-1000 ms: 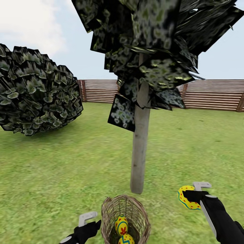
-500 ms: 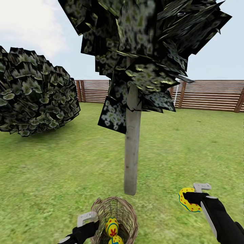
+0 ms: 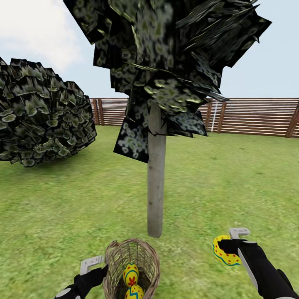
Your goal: Take the three Easter eggs out of the wicker basket on the lawn in the garden, then place them on the lawn next to a single tree (choose any tree) so that all three eggs are next to the same tree and none are left in the basket.
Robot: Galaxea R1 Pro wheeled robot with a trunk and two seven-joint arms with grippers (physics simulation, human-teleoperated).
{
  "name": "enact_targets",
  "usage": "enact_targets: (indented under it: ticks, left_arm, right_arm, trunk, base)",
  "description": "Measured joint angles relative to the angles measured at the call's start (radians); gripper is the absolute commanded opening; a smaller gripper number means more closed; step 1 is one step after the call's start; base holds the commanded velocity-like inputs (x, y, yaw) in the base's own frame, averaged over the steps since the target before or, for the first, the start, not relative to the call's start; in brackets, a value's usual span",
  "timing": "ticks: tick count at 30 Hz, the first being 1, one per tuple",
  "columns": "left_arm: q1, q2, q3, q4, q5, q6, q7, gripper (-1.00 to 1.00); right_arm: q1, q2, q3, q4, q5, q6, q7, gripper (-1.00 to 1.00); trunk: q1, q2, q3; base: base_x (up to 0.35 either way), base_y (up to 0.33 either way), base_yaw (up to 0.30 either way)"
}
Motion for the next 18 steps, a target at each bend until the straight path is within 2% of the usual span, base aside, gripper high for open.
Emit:
enact_targets:
  ticks: [1, 2, 3, 10, 18]
  left_arm:
    - [0.000, 0.006, -0.001, 0.000, -0.001, 0.000, 0.001, 1.00]
    - [0.000, 0.064, -0.002, 0.000, -0.002, 0.000, 0.001, 1.00]
    - [0.000, 0.069, -0.002, 0.000, -0.002, 0.000, 0.001, 1.00]
    - [0.000, 0.070, -0.001, -0.023, -0.002, 0.000, 0.002, 1.00]
    - [0.000, 0.071, 0.001, -0.027, -0.002, 0.000, 0.001, 1.00]
  right_arm:
    - [0.000, 0.000, 0.001, 0.006, 0.000, 0.000, 0.000, -1.00]
    - [0.000, 0.001, 0.001, 0.075, 0.001, 0.001, 0.000, -1.00]
    - [0.000, 0.001, 0.000, 0.080, 0.000, 0.002, 0.000, -1.00]
    - [0.000, 0.001, 0.001, 0.080, 0.000, 0.003, 0.000, -1.00]
    - [0.000, 0.001, 0.002, 0.080, 0.000, 0.003, 0.000, -1.00]
  trunk:
    - [0.000, 0.000, 0.000]
    - [0.000, 0.000, 0.000]
    - [0.000, 0.000, 0.001]
    - [0.000, 0.000, 0.001]
    - [0.000, 0.000, 0.001]
  base:
    - [0.097, -0.299, 0.161]
    - [0.103, -0.300, 0.214]
    - [0.108, -0.300, 0.253]
    - [0.112, -0.301, 0.250]
    - [0.114, -0.302, 0.014]
